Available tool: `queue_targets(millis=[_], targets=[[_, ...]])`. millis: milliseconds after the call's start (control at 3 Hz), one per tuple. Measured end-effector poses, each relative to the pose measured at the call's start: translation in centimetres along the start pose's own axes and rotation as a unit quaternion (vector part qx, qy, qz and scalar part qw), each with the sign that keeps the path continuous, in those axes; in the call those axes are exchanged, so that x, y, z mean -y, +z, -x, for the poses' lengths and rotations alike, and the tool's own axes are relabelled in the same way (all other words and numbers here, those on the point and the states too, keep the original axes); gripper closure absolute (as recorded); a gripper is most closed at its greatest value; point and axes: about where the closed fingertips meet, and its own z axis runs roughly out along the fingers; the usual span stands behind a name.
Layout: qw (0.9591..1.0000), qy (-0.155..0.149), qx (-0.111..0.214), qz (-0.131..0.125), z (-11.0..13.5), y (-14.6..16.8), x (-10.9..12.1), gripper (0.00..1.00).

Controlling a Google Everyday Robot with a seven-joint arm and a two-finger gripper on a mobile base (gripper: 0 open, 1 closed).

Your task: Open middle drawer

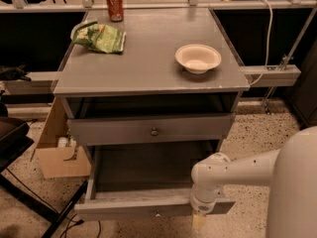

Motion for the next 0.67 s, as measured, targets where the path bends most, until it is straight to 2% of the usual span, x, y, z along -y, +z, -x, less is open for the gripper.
queue_targets(millis=[667], targets=[[1.0,0.0,0.0,0.0,0.35,-0.9,1.08,0.89]])
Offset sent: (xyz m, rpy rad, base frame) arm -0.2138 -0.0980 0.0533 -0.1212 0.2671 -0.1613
